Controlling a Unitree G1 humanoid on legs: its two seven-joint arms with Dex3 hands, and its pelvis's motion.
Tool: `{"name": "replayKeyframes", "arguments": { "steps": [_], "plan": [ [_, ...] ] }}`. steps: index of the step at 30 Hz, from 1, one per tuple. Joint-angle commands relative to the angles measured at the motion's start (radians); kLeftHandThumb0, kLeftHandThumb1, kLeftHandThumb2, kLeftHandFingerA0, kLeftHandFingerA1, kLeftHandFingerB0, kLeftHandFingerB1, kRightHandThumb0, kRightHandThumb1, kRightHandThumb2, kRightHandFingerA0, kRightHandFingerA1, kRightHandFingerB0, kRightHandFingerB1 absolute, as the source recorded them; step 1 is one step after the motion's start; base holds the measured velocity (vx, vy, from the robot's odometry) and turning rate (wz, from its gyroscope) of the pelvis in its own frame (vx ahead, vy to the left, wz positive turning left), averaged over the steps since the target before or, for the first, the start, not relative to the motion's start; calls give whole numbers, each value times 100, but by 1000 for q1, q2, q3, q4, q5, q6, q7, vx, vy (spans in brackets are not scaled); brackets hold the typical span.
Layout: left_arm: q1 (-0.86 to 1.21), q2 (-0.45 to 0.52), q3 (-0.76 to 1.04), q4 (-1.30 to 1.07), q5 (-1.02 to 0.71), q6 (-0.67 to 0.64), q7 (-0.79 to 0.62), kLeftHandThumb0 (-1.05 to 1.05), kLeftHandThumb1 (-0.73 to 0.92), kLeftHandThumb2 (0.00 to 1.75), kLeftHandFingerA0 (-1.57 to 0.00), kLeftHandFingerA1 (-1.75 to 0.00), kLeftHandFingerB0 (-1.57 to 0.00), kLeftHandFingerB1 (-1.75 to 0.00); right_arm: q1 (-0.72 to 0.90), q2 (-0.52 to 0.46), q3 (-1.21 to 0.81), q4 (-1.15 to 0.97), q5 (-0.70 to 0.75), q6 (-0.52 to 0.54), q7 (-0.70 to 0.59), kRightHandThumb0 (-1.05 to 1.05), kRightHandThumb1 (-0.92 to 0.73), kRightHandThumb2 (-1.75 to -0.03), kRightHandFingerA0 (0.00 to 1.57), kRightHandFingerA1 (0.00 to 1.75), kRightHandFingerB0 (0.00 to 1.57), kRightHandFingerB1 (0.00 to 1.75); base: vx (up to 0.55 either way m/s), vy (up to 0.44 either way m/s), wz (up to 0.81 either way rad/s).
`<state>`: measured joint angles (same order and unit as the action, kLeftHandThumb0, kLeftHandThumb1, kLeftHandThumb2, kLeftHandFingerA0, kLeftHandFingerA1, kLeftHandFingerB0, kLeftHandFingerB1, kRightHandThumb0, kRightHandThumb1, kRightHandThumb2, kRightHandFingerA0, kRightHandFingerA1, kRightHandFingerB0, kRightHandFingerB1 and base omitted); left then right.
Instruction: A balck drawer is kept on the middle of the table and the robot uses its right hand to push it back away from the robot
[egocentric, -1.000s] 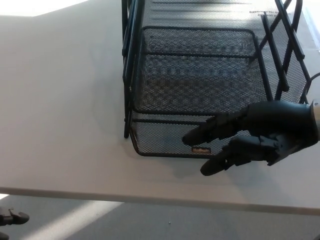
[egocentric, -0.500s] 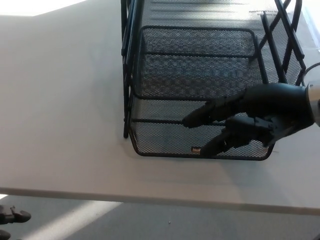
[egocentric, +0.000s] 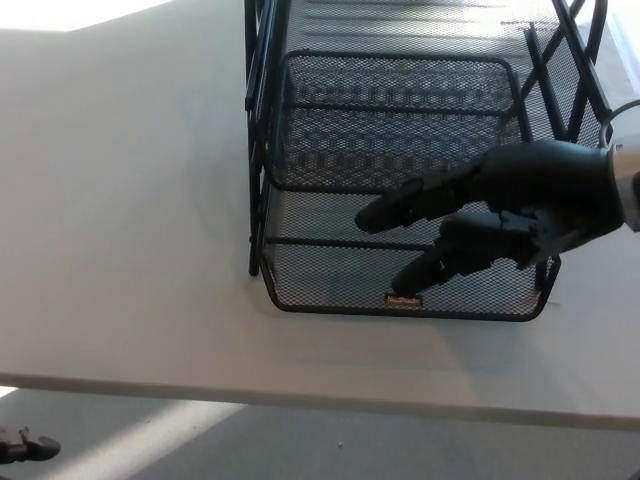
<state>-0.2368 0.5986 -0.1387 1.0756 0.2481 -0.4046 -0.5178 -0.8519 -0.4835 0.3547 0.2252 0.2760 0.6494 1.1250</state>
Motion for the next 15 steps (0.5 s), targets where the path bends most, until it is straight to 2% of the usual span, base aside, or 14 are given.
{"name": "replayKeyframes", "arguments": {
  "steps": [1, 2, 3, 4, 5, 6, 7, 8, 9, 10, 15],
  "plan": [
    [-2, 13, 0, 4, -4, -13, -6, -64, 62, 86, -23, -43, -16, -39, 88, -43, -11, -132, 13, -4, 33, -81, -63, -95, 14, 44, 4, 33, 0, 0, 0],
    [-3, 13, 0, 4, -3, -12, -5, -64, 62, 85, -22, -43, -16, -39, 99, -47, -12, -148, 16, -12, 39, -79, -81, -64, 21, 34, 7, 27, 0, 0, 0],
    [-3, 12, 0, 5, -3, -11, -4, -64, 62, 85, -22, -43, -16, -39, 115, -51, -14, -171, 18, -22, 46, -79, -81, -64, 21, 34, 7, 27, 0, 0, 0],
    [-6, 13, 2, 7, -5, -8, -6, -59, 74, 62, -28, -31, -22, -28, 139, -59, -14, -204, 21, -40, 57, -81, -82, -66, 19, 34, 8, 24, 0, 0, 0],
    [-8, 14, 4, 10, -8, -5, -9, -59, 74, 62, -28, -31, -22, -28, 165, -67, -13, -241, 23, -61, 68, -81, -82, -66, 19, 34, 8, 24, 0, 0, 0],
    [-7, 12, 5, 10, -9, -6, -8, -59, 74, 62, -28, -32, -21, -28, 216, -86, -18, -319, 35, -69, 74, -82, -67, -98, 13, 45, 5, 34, 0, 0, 0],
    [-6, 12, 5, 10, -9, -6, -7, -59, 74, 62, -28, -32, -21, -28, 230, -91, -20, -340, 38, -69, 75, -82, -67, -98, 13, 45, 5, 34, 0, 0, 0],
    [-6, 11, 3, 10, -7, -10, -3, -59, 74, 62, -29, -32, -22, -28, 271, -103, -23, -394, 44, -83, 80, -82, -86, -67, 19, 34, 10, 23, 0, 0, 0],
    [-5, 10, 1, 10, -3, -15, 2, -59, 74, 62, -29, -32, -22, -28, 314, -114, -26, -448, 50, -99, 85, -82, -86, -67, 19, 34, 10, 23, 0, 0, 0],
    [-2, 9, 0, 10, -1, -20, 6, -64, 62, 86, -24, -44, -16, -40, 358, -126, -31, -513, 68, -95, 91, -83, -69, -106, 19, 50, 0, 31, 0, 0, 0],
    [-8, 4, 7, 12, -12, -1, -3, -64, 61, 85, -22, -43, -16, -39, 433, -160, -97, -721, 107, -170, 119, -87, -75, -108, 15, 46, 6, 31, 0, 0, 0]
  ]
}}
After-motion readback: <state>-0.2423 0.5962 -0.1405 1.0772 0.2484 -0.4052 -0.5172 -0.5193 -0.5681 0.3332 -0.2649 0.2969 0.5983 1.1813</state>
